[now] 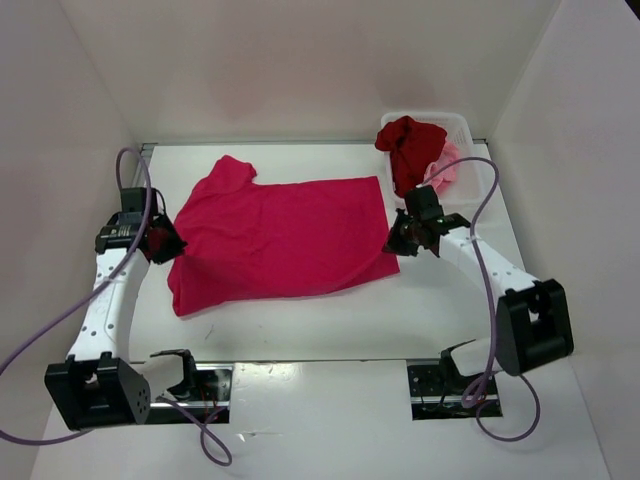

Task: Fold and stack the t-shirts
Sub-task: Flatten out the tshirt, then fold the flattened tshirt in 1/3 of the way

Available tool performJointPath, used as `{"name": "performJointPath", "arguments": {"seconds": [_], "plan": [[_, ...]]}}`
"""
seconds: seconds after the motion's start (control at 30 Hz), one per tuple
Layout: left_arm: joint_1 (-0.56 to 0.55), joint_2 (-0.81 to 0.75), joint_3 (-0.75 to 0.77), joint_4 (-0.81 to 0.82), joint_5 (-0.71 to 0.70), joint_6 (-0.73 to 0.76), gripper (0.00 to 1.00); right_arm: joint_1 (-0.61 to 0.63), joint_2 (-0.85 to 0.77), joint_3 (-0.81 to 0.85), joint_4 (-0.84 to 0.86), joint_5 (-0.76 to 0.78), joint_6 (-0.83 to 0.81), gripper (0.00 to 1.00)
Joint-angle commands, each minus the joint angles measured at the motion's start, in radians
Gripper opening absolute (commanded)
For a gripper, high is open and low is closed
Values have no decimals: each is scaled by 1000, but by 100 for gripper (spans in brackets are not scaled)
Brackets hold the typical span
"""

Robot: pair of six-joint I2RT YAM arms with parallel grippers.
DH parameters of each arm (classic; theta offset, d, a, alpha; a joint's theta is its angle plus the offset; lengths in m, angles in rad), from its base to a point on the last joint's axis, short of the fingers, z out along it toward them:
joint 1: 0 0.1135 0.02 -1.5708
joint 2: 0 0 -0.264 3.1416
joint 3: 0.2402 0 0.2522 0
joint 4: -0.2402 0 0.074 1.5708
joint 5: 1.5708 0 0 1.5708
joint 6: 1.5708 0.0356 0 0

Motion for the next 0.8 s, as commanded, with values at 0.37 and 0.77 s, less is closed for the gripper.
{"name": "performJointPath", "arguments": {"seconds": [0.37, 0.77], "plan": [[45, 225, 38, 251, -90, 105, 12, -7, 291, 253, 139, 148, -65, 1], [45, 409, 147, 343, -70, 114, 13, -7, 410, 291, 183, 199, -55, 3]]}}
